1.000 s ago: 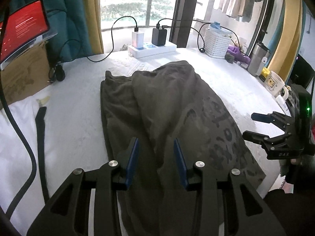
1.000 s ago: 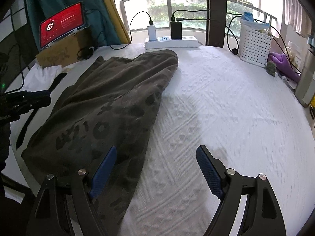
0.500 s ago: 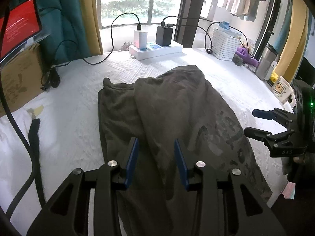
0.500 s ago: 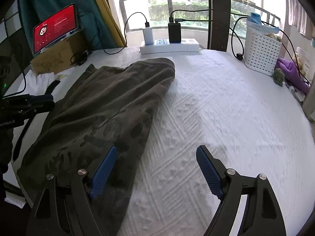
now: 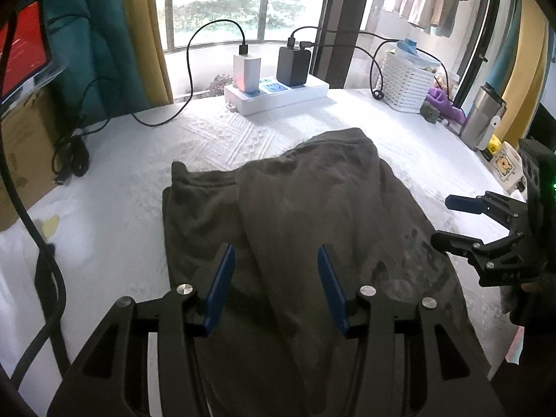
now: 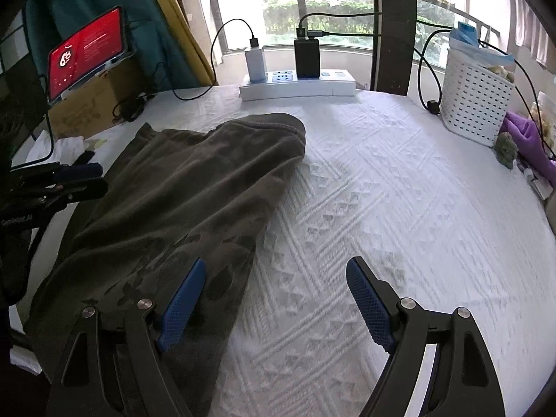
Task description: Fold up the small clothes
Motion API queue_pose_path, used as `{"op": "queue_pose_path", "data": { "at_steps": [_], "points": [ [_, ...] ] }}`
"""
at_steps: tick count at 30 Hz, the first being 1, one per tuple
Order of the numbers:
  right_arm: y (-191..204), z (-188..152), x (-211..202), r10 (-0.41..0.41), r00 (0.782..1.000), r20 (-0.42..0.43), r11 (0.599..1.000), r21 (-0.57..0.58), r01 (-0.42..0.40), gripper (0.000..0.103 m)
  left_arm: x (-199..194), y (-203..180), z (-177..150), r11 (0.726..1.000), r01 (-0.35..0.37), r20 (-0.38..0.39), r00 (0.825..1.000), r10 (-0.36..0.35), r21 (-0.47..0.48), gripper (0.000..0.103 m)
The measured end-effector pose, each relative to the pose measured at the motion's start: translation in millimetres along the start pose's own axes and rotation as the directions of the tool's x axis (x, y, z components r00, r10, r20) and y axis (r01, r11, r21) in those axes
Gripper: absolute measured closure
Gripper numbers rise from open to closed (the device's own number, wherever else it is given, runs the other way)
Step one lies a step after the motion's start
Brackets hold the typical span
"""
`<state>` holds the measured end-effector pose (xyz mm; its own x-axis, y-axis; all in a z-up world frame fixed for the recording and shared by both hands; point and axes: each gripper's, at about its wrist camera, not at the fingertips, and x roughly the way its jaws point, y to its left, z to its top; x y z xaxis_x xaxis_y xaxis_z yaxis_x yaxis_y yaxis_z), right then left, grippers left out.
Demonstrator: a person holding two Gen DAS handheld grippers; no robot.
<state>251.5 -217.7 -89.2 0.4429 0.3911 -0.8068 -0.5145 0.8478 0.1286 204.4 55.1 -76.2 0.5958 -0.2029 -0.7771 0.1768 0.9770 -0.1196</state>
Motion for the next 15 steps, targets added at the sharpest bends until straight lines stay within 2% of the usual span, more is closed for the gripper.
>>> {"op": "queue_pose_path", "data": {
  "at_steps": [5, 10, 12, 14, 15],
  "points": [
    [-3.1, 10.6, 10.9, -0.001, 1.0, -0.008, 1.0, -0.005, 0.001, 0.019, 19.3, 8.7, 9.2, 1.0, 0.008, -0.013, 1.0, -0.008, -0.005, 0.052],
    [-11.4, 25.3, 15.2, -0.002, 1.0, 0.025, 0.999, 0.032, 0.002, 0.019, 35.4, 20.6, 17.6, 1.0, -0.011, -0.038, 0.999, 0.01, -0.021, 0.049],
    [-14.8, 31.8, 19.9, 0.003, 1.0, 0.028, 0.999, 0.032, -0.004, 0.019, 37.1, 21.4, 20.6, 1.0, 0.006, -0.02, 1.0, -0.007, -0.01, 0.049],
    [-17.5, 37.7, 26.5, 0.005, 1.0, 0.022, 1.0, 0.03, -0.006, 0.019, 40.2, 20.4, 23.6, 0.999, 0.038, -0.01, 0.999, -0.038, 0.006, 0.05],
    [-19.4, 41.3, 30.0, 0.009, 1.0, 0.022, 0.999, 0.032, -0.01, 0.019, 42.4, 19.8, 24.8, 0.999, 0.052, -0.009, 0.999, -0.051, 0.013, 0.056]
  ]
}}
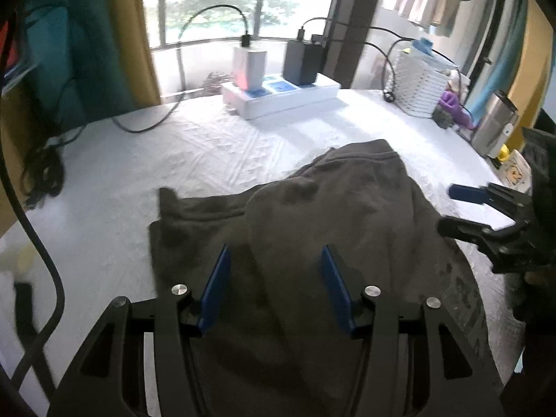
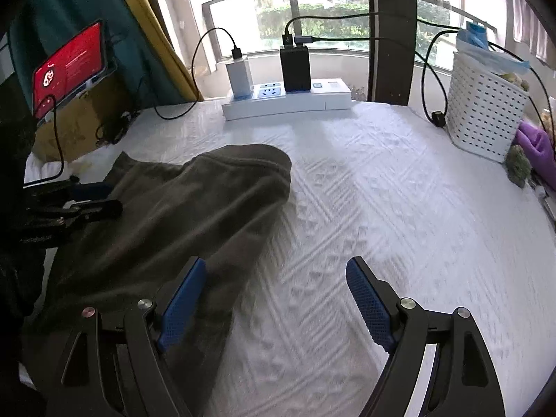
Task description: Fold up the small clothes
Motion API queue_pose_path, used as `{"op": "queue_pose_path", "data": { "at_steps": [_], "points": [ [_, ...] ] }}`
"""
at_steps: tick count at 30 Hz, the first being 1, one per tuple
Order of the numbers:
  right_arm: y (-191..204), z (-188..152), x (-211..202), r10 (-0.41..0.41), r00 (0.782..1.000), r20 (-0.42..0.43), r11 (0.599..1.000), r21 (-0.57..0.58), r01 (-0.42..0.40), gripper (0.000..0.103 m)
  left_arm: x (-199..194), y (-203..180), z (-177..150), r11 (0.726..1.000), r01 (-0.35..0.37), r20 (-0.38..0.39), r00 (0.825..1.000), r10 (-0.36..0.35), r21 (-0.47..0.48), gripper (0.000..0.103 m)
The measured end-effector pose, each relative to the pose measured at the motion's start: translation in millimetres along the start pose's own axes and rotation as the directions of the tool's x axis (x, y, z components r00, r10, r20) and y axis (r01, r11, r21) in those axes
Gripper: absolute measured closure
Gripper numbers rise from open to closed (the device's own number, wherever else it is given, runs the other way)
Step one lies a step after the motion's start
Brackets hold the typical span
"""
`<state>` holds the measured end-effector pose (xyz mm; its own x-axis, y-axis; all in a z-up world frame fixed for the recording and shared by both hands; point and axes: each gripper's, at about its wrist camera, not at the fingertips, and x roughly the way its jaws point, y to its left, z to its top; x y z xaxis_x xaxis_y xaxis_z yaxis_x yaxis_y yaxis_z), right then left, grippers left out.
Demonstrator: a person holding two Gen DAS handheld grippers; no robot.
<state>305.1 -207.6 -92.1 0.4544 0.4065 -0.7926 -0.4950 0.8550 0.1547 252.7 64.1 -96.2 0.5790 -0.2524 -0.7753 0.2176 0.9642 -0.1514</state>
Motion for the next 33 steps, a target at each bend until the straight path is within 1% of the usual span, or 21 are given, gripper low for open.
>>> {"op": "queue_pose_path", "data": {
  "at_steps": [1, 2, 4, 7, 12, 14, 16, 18, 21, 26, 27, 29, 32, 33],
  "points": [
    [-0.8, 3.2, 3.4, 0.003, 1.0, -0.001, 1.0, 0.001, -0.003, 0.019, 2.1, -1.0, 0.8, 1.0, 0.01, 0.003, 1.0, -0.01, 0.012, 0.081],
    [-1.1, 6.8, 7.1, 0.005, 1.0, -0.001, 1.0, -0.002, -0.005, 0.019, 4.0, -1.2, 1.3, 1.0, 0.012, -0.002, 1.0, -0.012, 0.018, 0.098],
    [-1.4, 13.7, 14.1, -0.005, 1.0, 0.0, 1.0, -0.007, 0.005, 0.019, 1.6, -0.1, 2.8, 1.0, 0.015, 0.008, 1.0, -0.015, 0.02, 0.099],
    [0.4, 20.3, 18.1, -0.006, 1.0, 0.007, 1.0, -0.012, 0.006, 0.019, -18.0, 3.0, 5.4, 1.0, 0.006, 0.06, 0.998, -0.006, 0.006, 0.1],
    [12.0, 29.7, 21.0, 0.0, 1.0, 0.023, 0.999, -0.045, 0.001, 0.019, -47.1, 16.0, 9.0, 0.999, -0.042, 0.116, 0.992, 0.043, -0.013, 0.1],
    [16.7, 32.1, 25.7, 0.003, 1.0, 0.016, 0.998, -0.057, -0.002, 0.019, -41.2, 21.2, 7.5, 0.998, -0.056, 0.087, 0.995, 0.056, 0.001, 0.1],
    [20.5, 32.6, 31.9, 0.002, 1.0, 0.004, 0.998, -0.065, -0.002, 0.019, -23.0, 28.3, 3.1, 0.997, -0.073, 0.027, 0.997, 0.073, -0.005, 0.1],
    [23.2, 32.7, 35.7, 0.003, 1.0, -0.006, 0.998, -0.066, -0.004, 0.019, -13.5, 33.3, -1.3, 0.997, -0.075, 0.003, 0.997, 0.075, -0.018, 0.1],
    [21.8, 36.8, 34.0, 0.01, 1.0, 0.01, 0.998, -0.062, -0.009, 0.019, -12.7, 36.9, -6.3, 0.997, -0.074, 0.006, 0.997, 0.075, -0.025, 0.1],
    [12.0, 50.6, 40.0, 0.006, 1.0, 0.029, 0.999, -0.04, -0.005, 0.019, -15.8, 35.6, -5.7, 0.996, -0.083, 0.017, 0.996, 0.083, -0.022, 0.1],
    [11.4, 53.1, 44.2, -0.004, 1.0, 0.026, 0.999, -0.046, 0.005, 0.019, -16.9, 34.8, -5.6, 0.996, -0.085, 0.019, 0.996, 0.085, -0.019, 0.099],
    [11.5, 55.7, 54.1, -0.049, 0.999, 0.017, 0.997, -0.062, 0.05, 0.022, -14.0, 37.0, -6.2, 0.996, -0.085, 0.01, 0.996, 0.086, -0.024, 0.099],
    [9.1, 55.5, 67.5, -0.102, 0.995, 0.006, 0.992, -0.075, 0.102, 0.023, -8.0, 42.2, -8.2, 0.996, -0.084, -0.008, 0.996, 0.084, -0.035, 0.099],
    [7.3, 54.8, 70.1, -0.108, 0.994, 0.002, 0.991, -0.075, 0.108, 0.023, -7.1, 42.8, -8.6, 0.996, -0.084, -0.012, 0.996, 0.084, -0.035, 0.099]
  ]
}}
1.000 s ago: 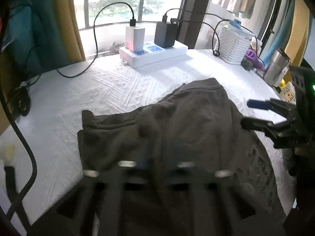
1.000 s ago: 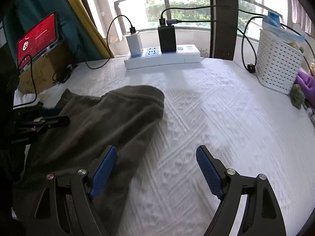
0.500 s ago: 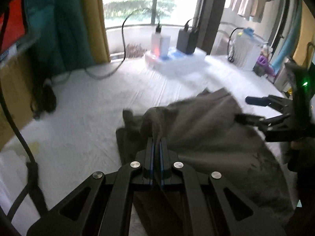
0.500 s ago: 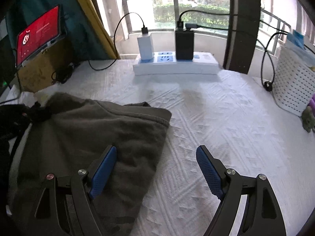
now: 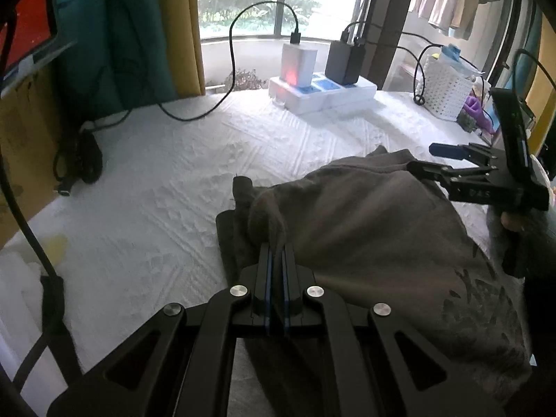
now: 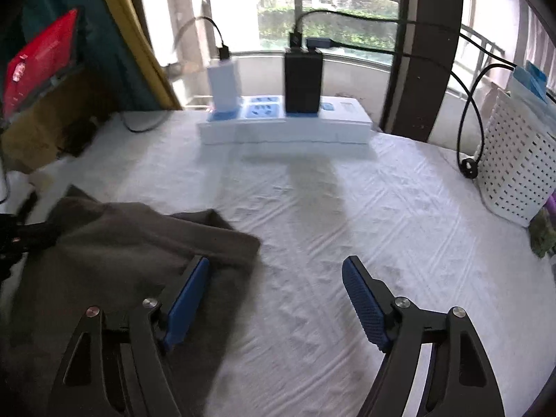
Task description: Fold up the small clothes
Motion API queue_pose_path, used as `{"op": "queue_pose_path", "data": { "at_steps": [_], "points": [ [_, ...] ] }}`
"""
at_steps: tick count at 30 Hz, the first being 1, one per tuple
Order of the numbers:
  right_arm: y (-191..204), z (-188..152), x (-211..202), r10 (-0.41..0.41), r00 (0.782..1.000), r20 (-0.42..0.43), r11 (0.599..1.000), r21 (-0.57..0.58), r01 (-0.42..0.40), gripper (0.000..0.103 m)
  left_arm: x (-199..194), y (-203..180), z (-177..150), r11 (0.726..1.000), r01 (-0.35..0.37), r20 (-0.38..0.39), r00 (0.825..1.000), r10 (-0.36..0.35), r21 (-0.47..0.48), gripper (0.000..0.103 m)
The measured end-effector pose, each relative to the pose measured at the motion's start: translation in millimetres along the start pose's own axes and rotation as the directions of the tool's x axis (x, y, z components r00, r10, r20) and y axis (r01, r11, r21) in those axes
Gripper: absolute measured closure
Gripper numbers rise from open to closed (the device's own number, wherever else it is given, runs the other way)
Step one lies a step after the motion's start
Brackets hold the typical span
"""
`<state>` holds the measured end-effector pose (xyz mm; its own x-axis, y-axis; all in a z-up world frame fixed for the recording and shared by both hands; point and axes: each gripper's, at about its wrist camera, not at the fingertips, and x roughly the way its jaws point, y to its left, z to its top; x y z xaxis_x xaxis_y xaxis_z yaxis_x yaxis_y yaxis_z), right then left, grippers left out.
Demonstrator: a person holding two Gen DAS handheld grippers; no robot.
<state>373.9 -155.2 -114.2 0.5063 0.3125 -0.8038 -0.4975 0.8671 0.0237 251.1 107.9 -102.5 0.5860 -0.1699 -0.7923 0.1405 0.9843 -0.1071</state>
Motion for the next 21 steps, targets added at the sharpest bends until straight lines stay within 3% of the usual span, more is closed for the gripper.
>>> {"op": "queue_pose_path", "data": {
  "at_steps": [8, 14, 15, 17, 18, 21],
  "points": [
    [2.1, -4.9, -4.5, -0.048, 0.999, 0.014, 0.999, -0.008, 0.048, 0.023, -11.7, 3.0, 0.3, 0.999, -0.03, 0.006, 1.0, 0.03, -0.016, 0.095],
    [12.7, -13.1, -28.2, -0.003, 1.0, 0.017, 1.0, -0.005, 0.004, 0.023, -46.0, -5.4, -13.8, 0.999, 0.045, 0.036, 0.998, -0.044, -0.03, 0.094],
    [15.2, -14.1, -31.1, 0.002, 1.0, 0.017, 1.0, -0.011, -0.002, 0.023, -49.6, -6.6, -17.2, 0.998, 0.052, 0.037, 0.998, -0.05, -0.036, 0.093],
    [23.3, -19.3, -39.4, 0.015, 1.0, 0.015, 1.0, -0.023, -0.014, 0.023, -56.0, -8.9, -27.2, 0.996, 0.076, 0.032, 0.997, -0.074, -0.055, 0.075],
    [27.1, -22.6, -43.7, 0.017, 1.0, 0.015, 1.0, -0.027, -0.017, 0.023, -58.6, -10.7, -33.0, 0.993, 0.097, 0.028, 0.995, -0.096, -0.062, 0.071],
    [37.1, -32.3, -54.6, 0.029, 1.0, 0.006, 0.999, -0.029, -0.029, 0.023, -65.4, -19.1, -49.8, 0.986, 0.152, 0.016, 0.988, -0.151, -0.072, 0.07]
  ]
}}
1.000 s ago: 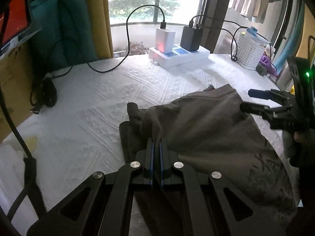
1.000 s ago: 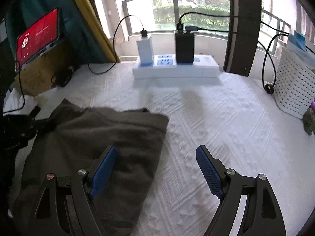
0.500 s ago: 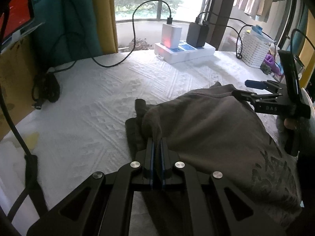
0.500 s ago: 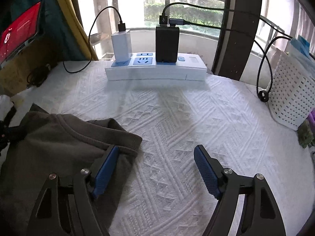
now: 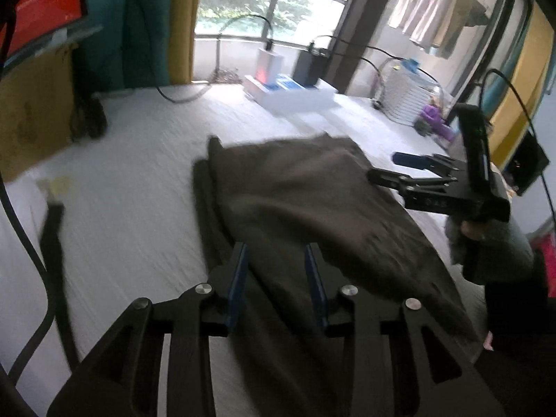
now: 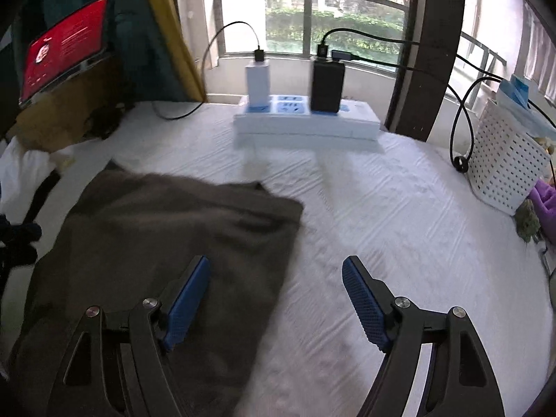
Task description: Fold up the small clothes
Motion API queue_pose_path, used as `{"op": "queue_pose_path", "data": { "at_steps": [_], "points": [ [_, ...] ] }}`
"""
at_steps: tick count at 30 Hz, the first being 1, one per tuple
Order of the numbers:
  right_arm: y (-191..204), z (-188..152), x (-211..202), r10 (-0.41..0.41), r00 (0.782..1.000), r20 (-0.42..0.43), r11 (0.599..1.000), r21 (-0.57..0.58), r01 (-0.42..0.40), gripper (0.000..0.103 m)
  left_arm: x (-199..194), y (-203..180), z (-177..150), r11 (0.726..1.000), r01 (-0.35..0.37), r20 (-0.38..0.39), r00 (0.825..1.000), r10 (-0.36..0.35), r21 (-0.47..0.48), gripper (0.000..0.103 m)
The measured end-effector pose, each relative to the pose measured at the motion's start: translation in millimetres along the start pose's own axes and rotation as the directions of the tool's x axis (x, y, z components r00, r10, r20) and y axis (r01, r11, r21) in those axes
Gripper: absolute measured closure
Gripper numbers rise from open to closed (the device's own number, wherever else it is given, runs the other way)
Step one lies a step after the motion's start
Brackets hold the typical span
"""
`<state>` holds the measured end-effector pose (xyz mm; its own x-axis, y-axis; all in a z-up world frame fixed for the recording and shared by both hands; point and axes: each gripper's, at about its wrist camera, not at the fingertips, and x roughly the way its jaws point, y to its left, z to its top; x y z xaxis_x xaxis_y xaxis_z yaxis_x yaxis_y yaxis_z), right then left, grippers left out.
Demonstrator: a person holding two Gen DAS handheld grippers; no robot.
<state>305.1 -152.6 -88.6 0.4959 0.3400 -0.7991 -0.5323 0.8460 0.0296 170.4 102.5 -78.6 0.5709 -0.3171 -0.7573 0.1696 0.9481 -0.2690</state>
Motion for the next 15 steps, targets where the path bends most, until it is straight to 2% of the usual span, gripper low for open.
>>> {"op": "queue_pose_path", "data": {
  "at_steps": [10, 12, 13, 15],
  "points": [
    [23.9, -36.4, -32.1, 0.027, 1.0, -0.007, 1.0, 0.001, -0.027, 0.023, 1.8, -31.7, -39.0, 0.996, 0.053, -0.066, 0.997, -0.048, 0.075, 0.07],
    [30.0, -43.4, -35.5, 0.028, 1.0, -0.011, 1.0, -0.005, -0.028, 0.023, 6.1, -32.2, -43.4, 0.995, 0.049, -0.071, 0.997, -0.043, 0.086, 0.082],
    [32.3, -46.0, -36.2, 0.028, 1.0, -0.012, 1.0, -0.009, -0.028, 0.023, 8.5, -31.3, -45.5, 0.995, 0.039, -0.078, 0.996, -0.032, 0.088, 0.096],
    [36.5, -52.2, -35.7, 0.013, 1.0, -0.018, 1.0, -0.022, -0.014, 0.023, 4.6, -30.3, -47.7, 0.995, 0.021, -0.063, 0.998, -0.016, 0.094, 0.099]
  ]
}}
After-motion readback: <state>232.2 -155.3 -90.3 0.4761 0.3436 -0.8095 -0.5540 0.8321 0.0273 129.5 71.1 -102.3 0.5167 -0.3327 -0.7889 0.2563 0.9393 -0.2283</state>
